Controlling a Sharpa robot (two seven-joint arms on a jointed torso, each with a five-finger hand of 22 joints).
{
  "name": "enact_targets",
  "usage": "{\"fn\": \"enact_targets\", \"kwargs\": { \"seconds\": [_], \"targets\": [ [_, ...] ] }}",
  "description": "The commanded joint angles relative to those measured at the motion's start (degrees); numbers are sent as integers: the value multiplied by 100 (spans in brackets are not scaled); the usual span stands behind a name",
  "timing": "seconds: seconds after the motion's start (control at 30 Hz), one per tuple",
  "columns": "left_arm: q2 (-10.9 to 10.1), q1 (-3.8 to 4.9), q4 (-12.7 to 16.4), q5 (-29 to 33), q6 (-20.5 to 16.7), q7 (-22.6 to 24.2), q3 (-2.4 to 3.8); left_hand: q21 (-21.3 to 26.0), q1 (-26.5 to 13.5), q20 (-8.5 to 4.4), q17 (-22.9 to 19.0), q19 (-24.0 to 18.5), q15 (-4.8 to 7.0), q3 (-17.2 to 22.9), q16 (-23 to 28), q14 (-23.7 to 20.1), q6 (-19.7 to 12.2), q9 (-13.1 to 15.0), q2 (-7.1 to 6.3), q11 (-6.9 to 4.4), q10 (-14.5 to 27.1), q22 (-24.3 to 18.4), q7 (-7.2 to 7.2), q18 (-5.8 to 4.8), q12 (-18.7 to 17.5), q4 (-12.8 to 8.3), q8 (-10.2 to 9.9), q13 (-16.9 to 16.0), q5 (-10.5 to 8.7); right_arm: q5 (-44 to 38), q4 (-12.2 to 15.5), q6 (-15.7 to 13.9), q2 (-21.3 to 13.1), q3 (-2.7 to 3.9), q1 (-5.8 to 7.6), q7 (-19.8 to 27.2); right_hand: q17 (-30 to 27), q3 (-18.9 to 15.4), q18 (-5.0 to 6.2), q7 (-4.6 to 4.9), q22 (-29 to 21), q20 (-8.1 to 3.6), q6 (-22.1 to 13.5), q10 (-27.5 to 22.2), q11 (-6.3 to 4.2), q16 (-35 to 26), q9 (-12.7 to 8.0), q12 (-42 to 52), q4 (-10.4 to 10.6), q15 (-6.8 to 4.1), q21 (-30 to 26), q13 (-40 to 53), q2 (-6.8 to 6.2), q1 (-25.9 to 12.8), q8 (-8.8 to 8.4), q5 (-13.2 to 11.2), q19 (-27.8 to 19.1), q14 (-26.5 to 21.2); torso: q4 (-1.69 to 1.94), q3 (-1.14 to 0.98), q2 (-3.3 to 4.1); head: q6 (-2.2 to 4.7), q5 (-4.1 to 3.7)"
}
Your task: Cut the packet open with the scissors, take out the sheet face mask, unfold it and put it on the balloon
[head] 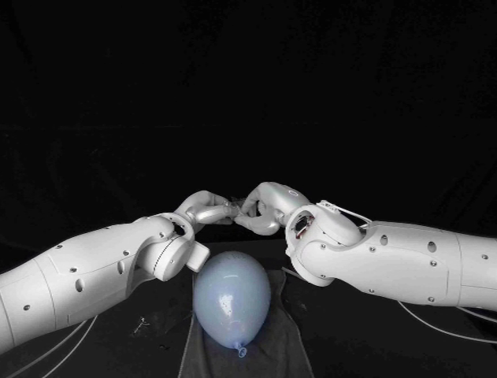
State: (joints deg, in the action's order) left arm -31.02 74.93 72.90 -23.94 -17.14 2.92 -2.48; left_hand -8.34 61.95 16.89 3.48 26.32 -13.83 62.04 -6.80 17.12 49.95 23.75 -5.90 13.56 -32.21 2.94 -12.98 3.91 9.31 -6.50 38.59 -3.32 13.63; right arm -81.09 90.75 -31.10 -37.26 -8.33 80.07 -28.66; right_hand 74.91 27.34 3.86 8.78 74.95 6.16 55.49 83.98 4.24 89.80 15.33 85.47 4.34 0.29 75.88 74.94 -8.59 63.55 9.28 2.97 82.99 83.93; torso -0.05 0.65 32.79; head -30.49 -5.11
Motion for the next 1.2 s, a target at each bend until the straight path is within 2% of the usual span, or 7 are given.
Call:
{"fn": "enact_targets", "kwargs": {
  "seconds": [0.03, 0.4, 0.5, 0.67, 0.8, 1.07, 1.2],
  "targets": [
    [6, 9, 26, 29, 87, 62, 9, 20, 14, -2, -8, -13, 7, 137, 22, -23, 71, 6, 56, -2, -12, -8, -52, -47, -23, -94, 157, -5, 39, -182, -26, 3, 22, 2, -8, -188, 1509, 0, -40, 0, 623, -38, -54, 274, -27, 20, -6, -30, 61, -39, -38, 1091, 15, 68, -20, -21, -5, 607, -4, -3, 1, 0, 6],
    [-6, 9, 25, 28, 85, 61, 9, 25, 14, -2, -8, -16, 7, 140, 25, -20, 71, 6, 56, -2, -22, -9, -49, -47, -22, -96, 159, -5, 50, -174, -47, 87, 0, 2, -13, -227, 1509, -27, -38, 4, 617, -37, -50, 271, -23, 20, -10, -36, 147, -37, -54, 1087, 85, 114, -20, -19, -6, 607, -5, -6, -2, -17, 6],
    [-2, 9, 27, 28, 89, 65, 9, 25, 14, -2, -8, -16, 7, 140, 25, -20, 71, 6, 56, -2, -22, -9, -49, -47, -22, -96, 159, -5, 50, -130, -74, 152, 5, 2, -13, -230, 1509, -29, -36, 4, 612, -35, -40, 271, -23, 20, -12, -35, 209, -36, -65, 1088, 160, 155, -17, -17, -8, 607, -4, -6, -3, -21, 10],
    [3, 9, 32, 27, 92, 70, 9, 30, 14, -2, -9, -19, 7, 143, 29, -21, 73, 5, 56, -3, -21, -9, -46, -47, -23, -98, 161, -5, 62, -10, -116, 248, 14, 2, -13, -219, 1509, 48, -36, -7, 614, -38, 9, 281, -33, 20, -10, -21, 297, -43, -72, 1100, 399, 315, 5, -20, -3, 607, -8, -4, 1, -28, -2],
    [5, 9, 43, 27, 98, 73, 9, 35, 12, -2, -8, -18, 6, 147, 31, -12, 77, 5, 54, -4, -35, -9, -43, -47, -21, -102, 167, -6, 84, 84, -158, 312, 32, 2, -13, -205, 1509, 105, -35, -21, 615, -46, 45, 288, -45, 20, -5, -11, 308, -52, -77, 1109, 488, 422, 25, -20, -1, 607, -1, -2, 1, -36, -8],
    [19, 9, 57, 26, 109, 77, 9, 41, 10, -2, -10, -21, 6, 149, 36, -12, 81, 5, 52, -5, -35, -10, -40, -47, -22, -104, 171, -6, 101, 201, -208, 409, 96, 2, -21, -145, 1509, 102, -35, -24, 614, -47, 59, 289, -48, 20, -2, -9, 308, -55, -79, 1111, 482, 438, 33, -21, -2, 607, -1, 1, -4, -45, -15],
    [25, 9, 55, 26, 111, 77, 9, 41, 10, -2, -10, -21, 6, 149, 36, -12, 81, 5, 52, -5, -35, -10, -40, -47, -22, -104, 171, -6, 101, 231, -210, 419, 115, 2, -31, -119, 1509, 71, -37, -26, 618, -51, 76, 290, -51, 20, 1, -8, 317, -58, -76, 1112, 432, 448, 43, -22, 2, 607, 0, -2, -2, -49, -15]
  ]
}}
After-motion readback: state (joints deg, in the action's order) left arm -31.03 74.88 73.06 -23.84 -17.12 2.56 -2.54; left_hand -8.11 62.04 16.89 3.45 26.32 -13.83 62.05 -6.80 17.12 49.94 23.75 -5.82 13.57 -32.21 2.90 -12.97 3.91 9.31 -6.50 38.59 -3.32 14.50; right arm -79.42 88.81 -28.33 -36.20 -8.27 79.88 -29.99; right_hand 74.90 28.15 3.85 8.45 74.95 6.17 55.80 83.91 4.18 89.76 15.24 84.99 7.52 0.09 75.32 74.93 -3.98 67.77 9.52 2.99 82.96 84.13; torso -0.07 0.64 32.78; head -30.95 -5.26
